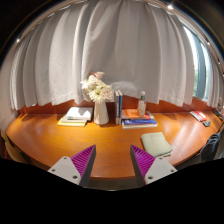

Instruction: Fold towel

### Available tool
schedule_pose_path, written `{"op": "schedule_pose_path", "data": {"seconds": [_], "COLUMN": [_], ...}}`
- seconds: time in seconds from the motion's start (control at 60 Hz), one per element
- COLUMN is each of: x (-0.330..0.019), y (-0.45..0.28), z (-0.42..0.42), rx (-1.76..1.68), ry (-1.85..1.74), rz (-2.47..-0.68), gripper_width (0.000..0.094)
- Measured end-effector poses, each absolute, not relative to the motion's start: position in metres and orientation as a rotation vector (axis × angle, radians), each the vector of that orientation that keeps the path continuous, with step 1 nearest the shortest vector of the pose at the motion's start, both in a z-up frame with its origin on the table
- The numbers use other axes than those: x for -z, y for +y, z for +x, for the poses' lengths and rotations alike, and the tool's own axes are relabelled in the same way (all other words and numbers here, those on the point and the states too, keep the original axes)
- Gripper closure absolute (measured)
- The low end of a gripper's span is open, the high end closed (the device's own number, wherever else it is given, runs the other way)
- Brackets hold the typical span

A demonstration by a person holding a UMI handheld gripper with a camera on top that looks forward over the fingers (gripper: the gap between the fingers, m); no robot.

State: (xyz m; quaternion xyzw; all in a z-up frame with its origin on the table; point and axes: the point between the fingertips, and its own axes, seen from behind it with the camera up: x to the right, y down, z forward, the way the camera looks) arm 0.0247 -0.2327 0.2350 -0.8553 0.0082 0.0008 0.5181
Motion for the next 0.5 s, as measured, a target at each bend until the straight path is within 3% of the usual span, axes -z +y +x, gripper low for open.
{"op": "schedule_pose_path", "data": {"seconds": [0.5], "x": [-0.235], "y": [-0.276], "z": [-0.031], "rx": [0.005], "ry": [-0.05], "rz": [-2.064], "gripper_width": [0.0263]}}
